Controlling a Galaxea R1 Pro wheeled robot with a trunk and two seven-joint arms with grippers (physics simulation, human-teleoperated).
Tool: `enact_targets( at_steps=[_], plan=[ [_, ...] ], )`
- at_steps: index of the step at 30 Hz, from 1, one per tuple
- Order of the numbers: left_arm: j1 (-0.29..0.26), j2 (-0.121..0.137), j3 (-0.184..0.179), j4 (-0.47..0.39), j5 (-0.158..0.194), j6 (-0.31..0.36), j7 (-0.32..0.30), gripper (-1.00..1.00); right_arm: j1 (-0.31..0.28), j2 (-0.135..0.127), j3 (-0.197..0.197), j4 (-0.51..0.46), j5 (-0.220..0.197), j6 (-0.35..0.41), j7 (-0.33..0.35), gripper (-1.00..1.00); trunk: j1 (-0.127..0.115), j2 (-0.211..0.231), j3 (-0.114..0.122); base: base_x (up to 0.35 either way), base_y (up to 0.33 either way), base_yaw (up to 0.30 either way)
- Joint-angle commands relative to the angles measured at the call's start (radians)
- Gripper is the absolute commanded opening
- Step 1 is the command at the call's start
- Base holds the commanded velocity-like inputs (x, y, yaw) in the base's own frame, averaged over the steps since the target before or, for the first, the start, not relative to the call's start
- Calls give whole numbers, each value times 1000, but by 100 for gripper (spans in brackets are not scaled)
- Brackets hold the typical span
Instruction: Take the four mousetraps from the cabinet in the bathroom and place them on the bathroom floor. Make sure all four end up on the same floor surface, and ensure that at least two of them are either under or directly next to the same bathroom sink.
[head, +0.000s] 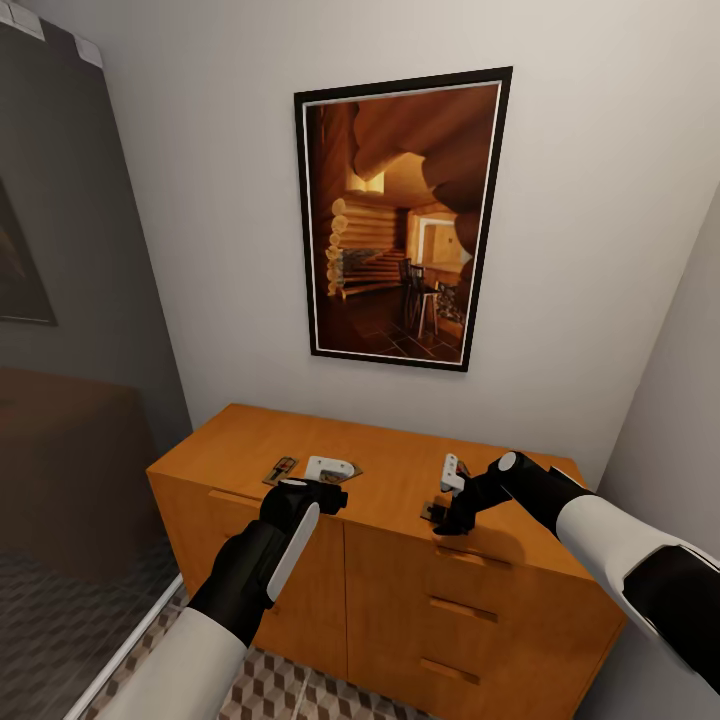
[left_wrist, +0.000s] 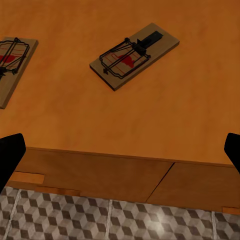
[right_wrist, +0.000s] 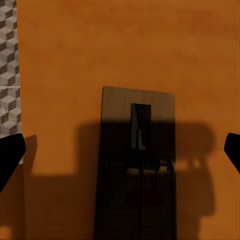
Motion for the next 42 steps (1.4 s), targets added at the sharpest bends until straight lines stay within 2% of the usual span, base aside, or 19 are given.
enact_targets(
  at_steps=[1, 6, 14, 42],
  plan=[
    [-1, 0, -1, -1, 10, 3, 9, 100, 0, 0, -3, -3, 6, 5, 4, 100, 0, -1, -1, 0, 0, 0],
    [-1, 0, -1, -1, 10, 3, 9, 100, 0, 0, -3, -3, 6, 5, 3, 100, 0, -1, -1, 0, 0, 0],
    [-1, 0, 0, -1, 10, 3, 9, 100, 0, 0, -3, -3, 6, 5, 3, 100, 31, -57, -27, 0, 0, 0],
    [-1, 0, -1, -1, 11, 3, 9, 100, 0, -4, -4, -2, 4, 6, 0, 100, 31, -57, -27, 0, 0, 0]
  ],
)
